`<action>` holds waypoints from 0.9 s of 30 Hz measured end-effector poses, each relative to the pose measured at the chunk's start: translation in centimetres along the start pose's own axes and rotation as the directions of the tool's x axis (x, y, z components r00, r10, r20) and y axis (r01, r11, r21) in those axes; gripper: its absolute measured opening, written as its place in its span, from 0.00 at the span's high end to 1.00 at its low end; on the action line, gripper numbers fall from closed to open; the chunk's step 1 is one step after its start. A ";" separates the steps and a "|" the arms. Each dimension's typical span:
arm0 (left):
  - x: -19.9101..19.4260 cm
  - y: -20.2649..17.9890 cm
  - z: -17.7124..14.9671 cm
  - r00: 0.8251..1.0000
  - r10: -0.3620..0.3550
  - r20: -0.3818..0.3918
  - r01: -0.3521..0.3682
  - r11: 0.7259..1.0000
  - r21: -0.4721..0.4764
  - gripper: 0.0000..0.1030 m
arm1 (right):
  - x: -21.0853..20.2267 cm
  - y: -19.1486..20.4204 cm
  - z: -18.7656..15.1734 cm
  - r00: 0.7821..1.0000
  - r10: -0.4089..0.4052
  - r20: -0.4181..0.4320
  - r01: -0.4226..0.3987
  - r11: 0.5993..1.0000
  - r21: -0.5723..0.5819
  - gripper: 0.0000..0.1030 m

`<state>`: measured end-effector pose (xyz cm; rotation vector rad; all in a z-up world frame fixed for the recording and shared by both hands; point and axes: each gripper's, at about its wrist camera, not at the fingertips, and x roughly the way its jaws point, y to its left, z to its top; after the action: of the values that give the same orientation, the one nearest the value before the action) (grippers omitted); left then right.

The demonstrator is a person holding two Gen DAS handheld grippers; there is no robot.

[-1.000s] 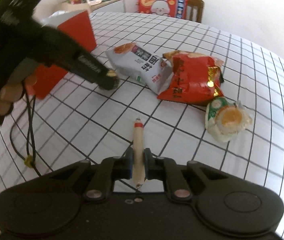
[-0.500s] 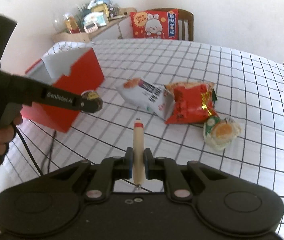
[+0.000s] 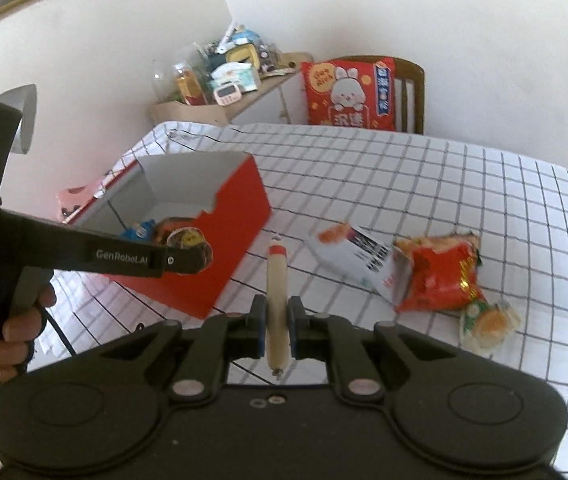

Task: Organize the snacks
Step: 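Carry both snacks into the red box and open both tools to release them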

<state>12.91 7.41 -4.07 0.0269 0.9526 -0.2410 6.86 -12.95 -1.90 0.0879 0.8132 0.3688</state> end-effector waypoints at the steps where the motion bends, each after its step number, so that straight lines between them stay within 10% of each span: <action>1: -0.3 0.4 0.1 1.000 0.003 -0.001 -0.003 1.000 -0.007 0.70 | 0.1 0.3 0.2 1.000 0.005 0.001 -0.005 1.000 -0.002 0.91; 27: -2.5 13.1 2.7 0.985 0.165 0.044 -0.155 0.972 -0.177 0.70 | 8.9 8.9 7.0 0.997 0.066 -0.026 -0.068 0.990 -0.122 0.91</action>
<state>16.54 20.28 -1.55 -0.0625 0.9054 -0.0094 14.95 -1.05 -1.26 -0.0037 0.8091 0.4833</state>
